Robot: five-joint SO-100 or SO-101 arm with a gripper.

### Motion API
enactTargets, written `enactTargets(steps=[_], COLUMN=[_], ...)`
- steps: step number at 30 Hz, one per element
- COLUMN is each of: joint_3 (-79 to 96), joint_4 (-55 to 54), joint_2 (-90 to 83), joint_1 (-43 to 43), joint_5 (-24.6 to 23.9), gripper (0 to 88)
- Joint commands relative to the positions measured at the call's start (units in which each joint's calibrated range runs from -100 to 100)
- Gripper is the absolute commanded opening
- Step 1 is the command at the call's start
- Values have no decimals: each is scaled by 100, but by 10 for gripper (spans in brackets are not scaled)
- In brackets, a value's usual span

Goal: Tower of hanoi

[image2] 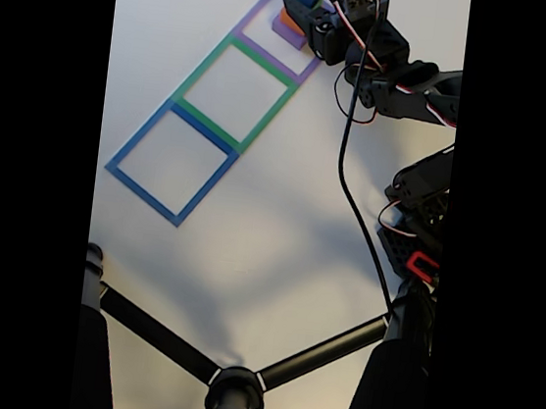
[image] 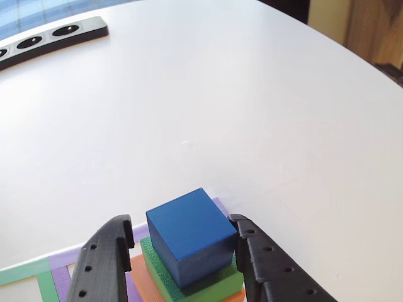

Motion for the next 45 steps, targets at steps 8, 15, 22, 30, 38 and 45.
enactTargets(steps=[8,15,22,30,38,45], joint_3=[-40,-4,14,-122,-867,-2776], joint_4=[-160,-176,-176,431,2851,5999], joint_2=[-434,-442,-458,-899,-2309,-2999], joint_1=[-24,-24,-8,-62,-214,-275], joint_5=[57,57,57,57,57,57], gripper=[83,50,46,36,34,32])
